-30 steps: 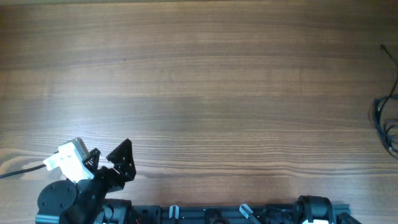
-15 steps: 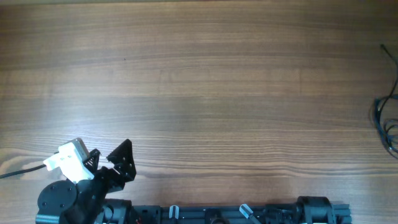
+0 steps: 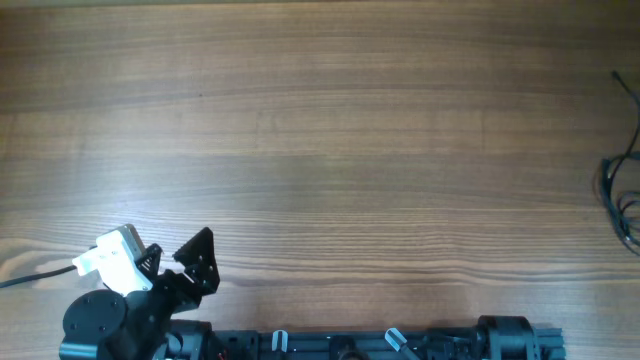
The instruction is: Untangle cables
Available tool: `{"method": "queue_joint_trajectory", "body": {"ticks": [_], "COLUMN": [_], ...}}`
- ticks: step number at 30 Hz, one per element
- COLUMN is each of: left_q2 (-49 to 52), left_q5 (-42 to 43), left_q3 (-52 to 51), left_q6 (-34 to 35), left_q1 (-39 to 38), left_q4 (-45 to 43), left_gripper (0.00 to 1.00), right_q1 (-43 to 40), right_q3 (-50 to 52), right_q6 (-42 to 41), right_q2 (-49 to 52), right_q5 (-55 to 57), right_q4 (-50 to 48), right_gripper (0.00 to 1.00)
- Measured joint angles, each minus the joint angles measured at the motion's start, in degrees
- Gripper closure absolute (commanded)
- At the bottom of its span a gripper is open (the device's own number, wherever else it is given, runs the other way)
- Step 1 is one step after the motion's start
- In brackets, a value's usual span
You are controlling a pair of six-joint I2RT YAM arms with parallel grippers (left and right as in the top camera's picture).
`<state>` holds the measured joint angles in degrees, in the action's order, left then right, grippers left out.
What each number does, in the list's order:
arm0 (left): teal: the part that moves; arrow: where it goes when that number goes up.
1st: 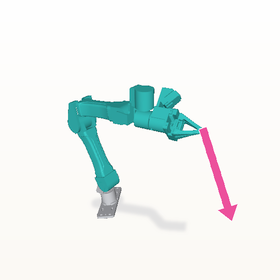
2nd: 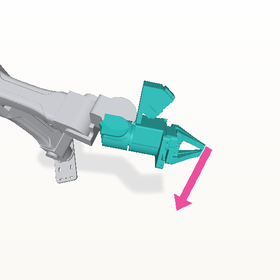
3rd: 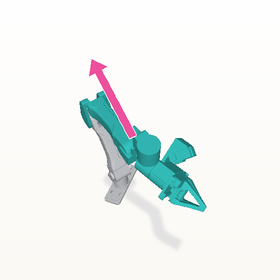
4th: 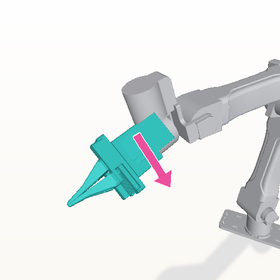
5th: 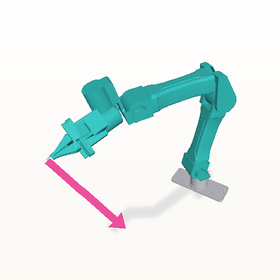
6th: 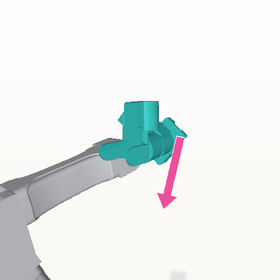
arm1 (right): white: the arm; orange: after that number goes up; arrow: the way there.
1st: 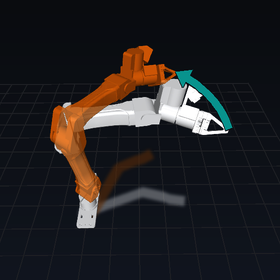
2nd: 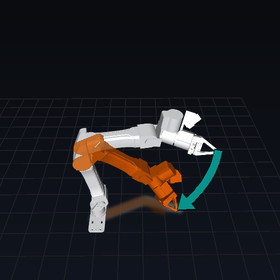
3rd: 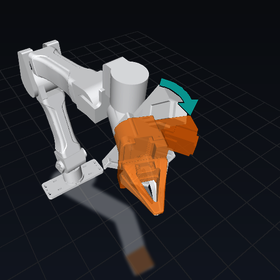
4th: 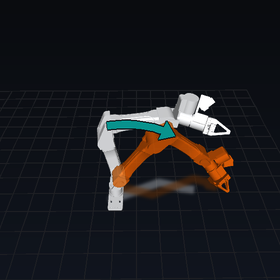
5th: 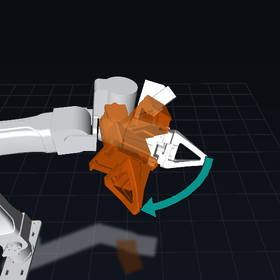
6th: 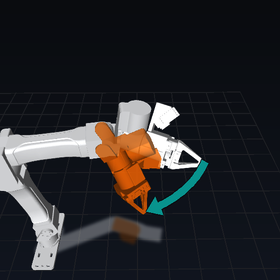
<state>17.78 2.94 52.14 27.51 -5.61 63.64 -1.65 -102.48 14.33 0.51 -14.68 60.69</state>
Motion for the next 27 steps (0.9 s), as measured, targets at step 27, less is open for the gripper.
{"method": "queue_joint_trajectory", "body": {"ticks": [27], "left_q2": [0.02], "left_q5": [-0.11], "left_q3": [0.0], "left_q6": [0.0], "left_q1": [0.0], "left_q4": [1.29], "left_gripper": [0.02], "right_q1": [0.0], "right_q3": [91.12], "right_q6": [-15.5], "right_q2": [0.11], "right_q5": [-4.13], "right_q4": [-88.67], "right_gripper": [0.0]}}
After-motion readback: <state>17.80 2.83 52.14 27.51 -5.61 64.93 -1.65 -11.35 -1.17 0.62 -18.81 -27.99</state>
